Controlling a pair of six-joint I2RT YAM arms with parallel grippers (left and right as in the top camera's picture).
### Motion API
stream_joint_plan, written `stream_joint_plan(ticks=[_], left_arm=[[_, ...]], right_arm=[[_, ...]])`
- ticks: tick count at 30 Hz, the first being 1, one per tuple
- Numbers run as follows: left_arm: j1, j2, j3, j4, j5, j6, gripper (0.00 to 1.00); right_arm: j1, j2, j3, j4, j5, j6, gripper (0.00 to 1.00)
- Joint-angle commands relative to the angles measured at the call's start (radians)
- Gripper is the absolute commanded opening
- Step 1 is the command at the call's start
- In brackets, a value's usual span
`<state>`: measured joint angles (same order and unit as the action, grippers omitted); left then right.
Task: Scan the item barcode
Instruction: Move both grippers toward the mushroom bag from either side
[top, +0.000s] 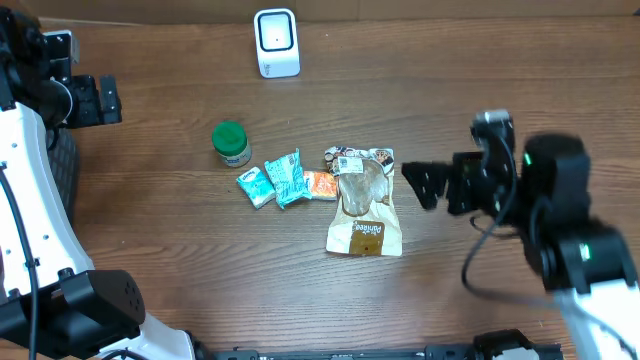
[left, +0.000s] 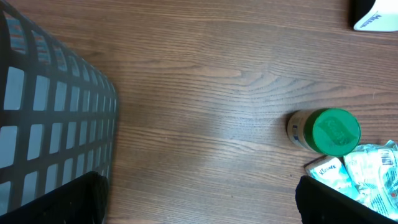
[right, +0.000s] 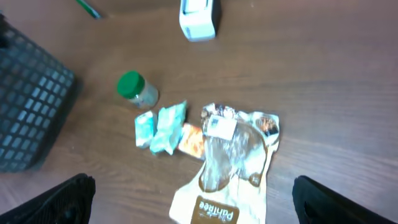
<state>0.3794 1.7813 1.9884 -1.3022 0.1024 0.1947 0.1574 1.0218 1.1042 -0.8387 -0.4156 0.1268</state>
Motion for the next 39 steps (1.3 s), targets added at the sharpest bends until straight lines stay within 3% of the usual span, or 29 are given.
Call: stream_joint_plan(ticks=[1,11,19,23,24,25,26,27,31,39], left_arm=[[-0.002,0.014,-0.004,0.001,0.014,0.023,1.0],[-0.002,0.014,-0.004,0.002,0.026,0.021,0.99],[-0.002,0.014,-0.004,-0.011,0.18,-0.118,0.99],[-0.002,0.014,-0.004,-0.055,0.303,-0.15,0.98],[-0.004,0.014,-0.004,-0.06,0.336,-0.15,0.81],[-0.007,0.014,-0.004,-0.066,0.37,-0.15,0.42],[-0.012,0.014,-0.004,-0.072,0.405,-0.15,0.15],[-0.022,0.014,-0.004,-0.081,0.442,-0.151,0.04],[-0.109,0.014,-0.004,-0.106,0.472,-0.201,0.04],[-0.394,0.014,-0.023,-0.066,0.472,-0.246,0.04]], right_arm=[[-0.002,0.113,0.081,-0.033,-0.013,-0.001,1.0],[-0.002,0.257,0.082,-0.069,-0.011,0.002,1.0],[-0.008,0.258,0.082,-0.13,0.036,0.003,1.0],[-0.049,0.258,0.082,-0.172,0.034,0.002,0.84],[-0.059,0.258,0.082,-0.176,0.031,0.003,0.8],[-0.069,0.258,0.082,-0.18,0.028,0.003,0.77],[-0.082,0.258,0.082,-0.184,0.025,0.003,0.75],[-0.097,0.258,0.082,-0.187,0.02,0.003,0.71],[-0.154,0.258,0.081,-0.203,0.002,0.006,0.6],[-0.161,0.272,0.08,-0.211,0.003,0.007,0.56]])
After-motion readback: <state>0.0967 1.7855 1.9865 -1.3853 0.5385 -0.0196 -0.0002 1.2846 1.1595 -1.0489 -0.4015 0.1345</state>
